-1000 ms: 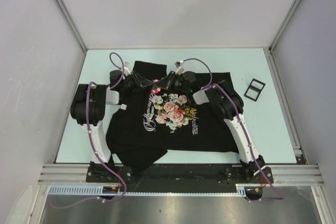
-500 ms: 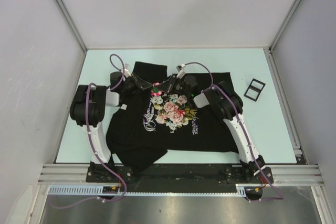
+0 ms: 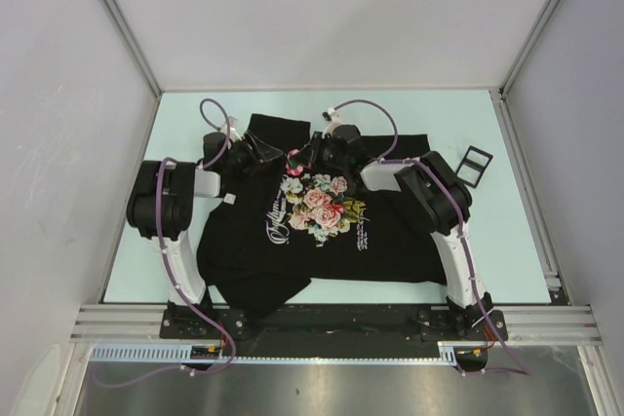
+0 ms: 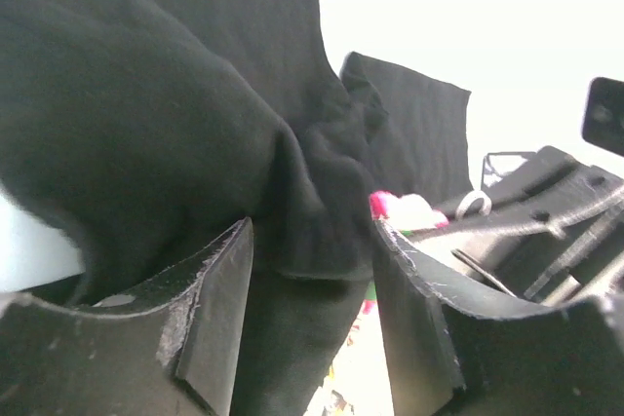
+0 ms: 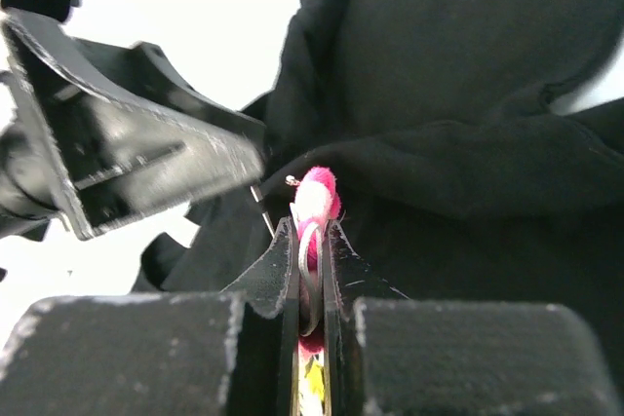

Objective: Remove the brooch from the garment

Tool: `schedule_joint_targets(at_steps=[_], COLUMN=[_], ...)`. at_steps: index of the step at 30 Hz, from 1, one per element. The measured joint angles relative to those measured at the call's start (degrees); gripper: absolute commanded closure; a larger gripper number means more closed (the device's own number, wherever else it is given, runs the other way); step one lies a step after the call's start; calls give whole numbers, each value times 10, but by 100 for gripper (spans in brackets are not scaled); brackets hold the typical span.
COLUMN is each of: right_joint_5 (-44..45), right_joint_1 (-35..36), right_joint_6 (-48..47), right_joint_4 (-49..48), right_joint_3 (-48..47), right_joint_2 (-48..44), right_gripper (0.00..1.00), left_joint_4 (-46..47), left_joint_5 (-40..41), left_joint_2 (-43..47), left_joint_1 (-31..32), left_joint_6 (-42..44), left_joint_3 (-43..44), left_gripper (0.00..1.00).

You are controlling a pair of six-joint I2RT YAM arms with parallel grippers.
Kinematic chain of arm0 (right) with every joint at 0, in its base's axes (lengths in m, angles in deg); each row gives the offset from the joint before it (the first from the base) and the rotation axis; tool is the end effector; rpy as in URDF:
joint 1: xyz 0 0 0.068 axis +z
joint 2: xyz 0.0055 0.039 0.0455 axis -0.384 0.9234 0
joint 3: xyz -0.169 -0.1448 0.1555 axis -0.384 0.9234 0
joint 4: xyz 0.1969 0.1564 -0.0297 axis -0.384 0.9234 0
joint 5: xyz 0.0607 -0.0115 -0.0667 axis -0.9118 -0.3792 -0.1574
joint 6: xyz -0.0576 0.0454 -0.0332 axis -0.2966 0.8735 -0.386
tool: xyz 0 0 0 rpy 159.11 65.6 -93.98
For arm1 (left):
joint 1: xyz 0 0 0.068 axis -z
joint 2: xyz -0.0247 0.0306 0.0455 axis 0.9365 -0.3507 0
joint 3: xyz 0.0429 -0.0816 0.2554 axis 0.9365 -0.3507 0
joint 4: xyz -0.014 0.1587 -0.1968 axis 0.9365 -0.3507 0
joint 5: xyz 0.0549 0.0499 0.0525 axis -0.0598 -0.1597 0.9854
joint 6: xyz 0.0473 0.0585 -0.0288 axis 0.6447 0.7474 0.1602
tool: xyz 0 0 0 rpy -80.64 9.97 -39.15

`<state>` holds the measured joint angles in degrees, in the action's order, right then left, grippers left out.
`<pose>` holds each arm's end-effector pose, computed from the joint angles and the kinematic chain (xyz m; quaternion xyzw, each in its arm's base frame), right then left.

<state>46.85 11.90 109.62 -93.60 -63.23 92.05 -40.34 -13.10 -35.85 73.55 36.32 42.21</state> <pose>0.4105 0.3109 0.1380 -0.0765 0.7904 0.4646 0.3918 0.4014 -0.0668 0.1226 -0.1501 0.8056 -0.4401 0.3671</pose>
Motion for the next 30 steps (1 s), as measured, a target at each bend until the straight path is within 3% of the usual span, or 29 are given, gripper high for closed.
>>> schedule_joint_targets(at_steps=[11, 19, 20, 30], right_joint_5=[66, 64, 64, 94], right_joint_1=[1, -4, -4, 9], right_joint_6=[-83, -103, -104, -135], right_joint_4=[139, 187, 193, 255], right_joint_3=[0, -12, -15, -55], right_joint_2=[-68, -70, -70, -70], right_gripper=[100, 100, 100, 100], left_joint_4=[-89, -173, -187, -291], left_joint_5=[90, 132, 142, 212], left_joint_2=[39, -13, -16, -63], left_joint_1=[0, -3, -3, -30], left_joint_6=[52, 45, 43, -11], left_joint_3=[13, 83, 97, 208], left_gripper=[43, 44, 49, 49])
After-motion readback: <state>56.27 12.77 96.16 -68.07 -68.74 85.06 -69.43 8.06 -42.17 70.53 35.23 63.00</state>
